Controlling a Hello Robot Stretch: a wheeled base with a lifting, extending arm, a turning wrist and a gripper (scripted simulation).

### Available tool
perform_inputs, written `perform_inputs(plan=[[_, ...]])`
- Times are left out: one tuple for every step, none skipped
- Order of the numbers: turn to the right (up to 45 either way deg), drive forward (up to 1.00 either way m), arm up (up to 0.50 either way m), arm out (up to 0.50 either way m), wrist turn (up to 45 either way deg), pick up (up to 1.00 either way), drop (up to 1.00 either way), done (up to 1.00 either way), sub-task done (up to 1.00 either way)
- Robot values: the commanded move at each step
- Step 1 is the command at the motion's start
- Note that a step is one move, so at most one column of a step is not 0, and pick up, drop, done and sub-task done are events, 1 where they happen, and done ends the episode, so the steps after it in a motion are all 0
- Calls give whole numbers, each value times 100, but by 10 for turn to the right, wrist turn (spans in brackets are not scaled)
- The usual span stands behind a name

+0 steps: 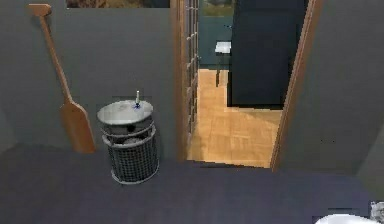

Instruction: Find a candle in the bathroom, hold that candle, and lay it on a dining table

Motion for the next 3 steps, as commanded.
perform_inputs(plan=[[-30,0,0,0,0,0,0,0,0],[-150,0,0,0,0,0,0,0,0],[0,30,0,0,0,0,0,0,0]])
